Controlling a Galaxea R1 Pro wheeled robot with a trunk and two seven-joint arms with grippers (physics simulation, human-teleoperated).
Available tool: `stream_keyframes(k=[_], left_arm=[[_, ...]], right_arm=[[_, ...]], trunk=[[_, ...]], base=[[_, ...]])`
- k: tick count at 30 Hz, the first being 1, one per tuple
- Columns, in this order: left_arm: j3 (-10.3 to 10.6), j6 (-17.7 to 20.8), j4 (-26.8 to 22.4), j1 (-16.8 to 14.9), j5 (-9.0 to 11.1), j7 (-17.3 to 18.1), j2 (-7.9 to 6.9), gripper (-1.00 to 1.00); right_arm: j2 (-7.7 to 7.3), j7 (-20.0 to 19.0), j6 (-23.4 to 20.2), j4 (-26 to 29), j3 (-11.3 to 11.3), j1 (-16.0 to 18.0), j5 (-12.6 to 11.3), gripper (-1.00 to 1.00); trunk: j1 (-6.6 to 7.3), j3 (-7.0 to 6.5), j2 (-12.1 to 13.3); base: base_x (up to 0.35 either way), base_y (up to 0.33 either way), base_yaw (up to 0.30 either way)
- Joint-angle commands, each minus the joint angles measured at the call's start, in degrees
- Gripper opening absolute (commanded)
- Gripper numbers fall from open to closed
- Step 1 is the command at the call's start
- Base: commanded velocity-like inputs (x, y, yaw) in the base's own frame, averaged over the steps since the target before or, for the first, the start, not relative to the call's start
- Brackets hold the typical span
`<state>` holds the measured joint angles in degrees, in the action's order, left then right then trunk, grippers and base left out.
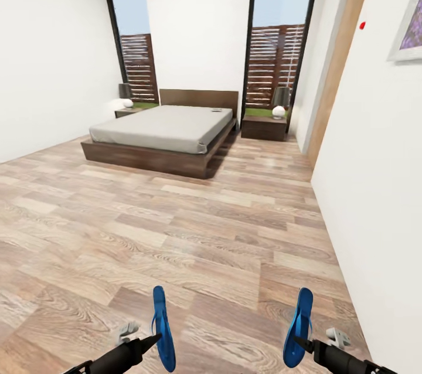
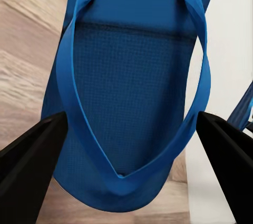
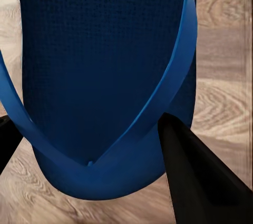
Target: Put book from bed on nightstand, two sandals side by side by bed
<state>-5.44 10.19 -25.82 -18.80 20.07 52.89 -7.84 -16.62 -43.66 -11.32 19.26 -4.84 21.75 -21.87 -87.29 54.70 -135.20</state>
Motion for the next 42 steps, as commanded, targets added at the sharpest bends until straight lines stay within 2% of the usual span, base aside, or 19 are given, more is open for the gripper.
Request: stream_keyframes(k=[1,15,30,42], left_arm=[[-0.1,0.6,0.0,0.0,0.4,0.2,0.01,-1.0],[-0.2,0.6,0.0,0.0,0.4,0.3,-0.01,-1.0],[-0.2,0.6,0.0,0.0,0.4,0.3,-0.03,-1.0],[-0.2,0.6,0.0,0.0,0.4,0.2,-0.02,-1.0]], right_arm=[[0.01,0.0,-0.6,0.0,-0.2,0.0,-0.5,-1.0],[0.01,0.0,-0.6,0.0,-0.2,0.0,-0.5,-1.0],[0.01,0.0,-0.6,0.0,-0.2,0.0,-0.5,-1.0],[0.01,0.0,-0.6,0.0,-0.2,0.0,-0.5,-1.0]], trunk=[[0.01,0.05,0.0],[0.01,0.05,0.0],[0.01,0.05,0.0],[0.01,0.05,0.0]], base=[[0.0,0.0,-0.285],[0.004,0.001,-0.253],[0.174,0.077,-0.013],[0.309,0.001,0.0]])
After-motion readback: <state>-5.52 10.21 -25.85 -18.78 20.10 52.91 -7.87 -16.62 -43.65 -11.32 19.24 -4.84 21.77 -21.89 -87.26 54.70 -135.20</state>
